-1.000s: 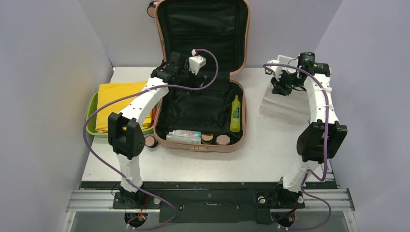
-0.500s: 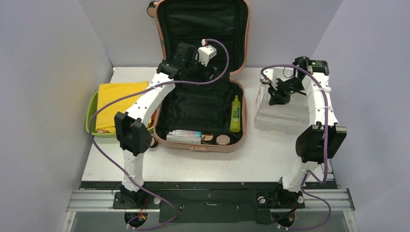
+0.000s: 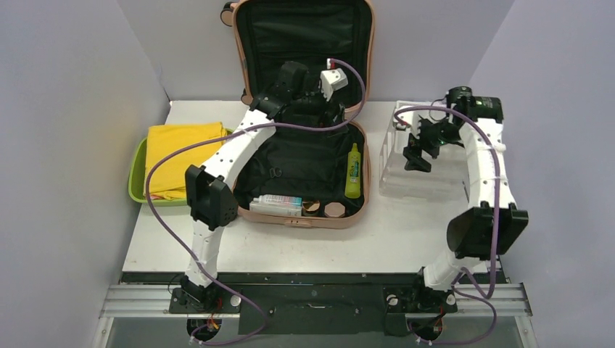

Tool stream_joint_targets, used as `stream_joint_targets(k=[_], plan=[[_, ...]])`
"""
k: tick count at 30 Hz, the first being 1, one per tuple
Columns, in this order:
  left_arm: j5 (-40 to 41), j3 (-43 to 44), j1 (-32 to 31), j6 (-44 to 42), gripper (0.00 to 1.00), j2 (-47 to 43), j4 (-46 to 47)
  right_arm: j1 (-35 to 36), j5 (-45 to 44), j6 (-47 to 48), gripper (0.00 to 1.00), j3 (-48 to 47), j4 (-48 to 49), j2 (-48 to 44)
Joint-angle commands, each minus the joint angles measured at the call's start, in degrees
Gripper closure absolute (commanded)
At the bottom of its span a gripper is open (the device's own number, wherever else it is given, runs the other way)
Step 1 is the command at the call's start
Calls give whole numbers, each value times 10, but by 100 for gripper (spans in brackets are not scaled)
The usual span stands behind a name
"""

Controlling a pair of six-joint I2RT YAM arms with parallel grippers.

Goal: Open, take out, and arrange the luggage
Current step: Move the storage box to the corner of the board.

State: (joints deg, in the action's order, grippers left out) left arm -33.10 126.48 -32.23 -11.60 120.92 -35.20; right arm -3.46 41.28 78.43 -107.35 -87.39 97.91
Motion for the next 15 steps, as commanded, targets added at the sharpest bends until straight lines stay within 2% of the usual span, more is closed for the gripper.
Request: stream_joint_targets(k=[1, 3, 7, 10, 12, 15], plan=[[-137, 66, -8, 23, 4, 44, 127, -56, 55, -144, 18, 73, 102, -133], [-167, 72, -12, 38, 4, 56, 177, -81, 42, -216, 16, 156, 212, -209], [-209, 122, -23, 38, 4, 96, 238, -112, -68, -371, 10, 345, 392, -365], [-228, 131, -30, 35, 4, 122, 297, -135, -154, -431, 9, 436, 449, -442], [-232, 136, -37, 7, 4, 134, 331, -167, -176, -469, 9, 475, 480, -470], [-229, 139, -47, -79, 4, 149, 368, -224, -198, -522, 10, 514, 534, -490]])
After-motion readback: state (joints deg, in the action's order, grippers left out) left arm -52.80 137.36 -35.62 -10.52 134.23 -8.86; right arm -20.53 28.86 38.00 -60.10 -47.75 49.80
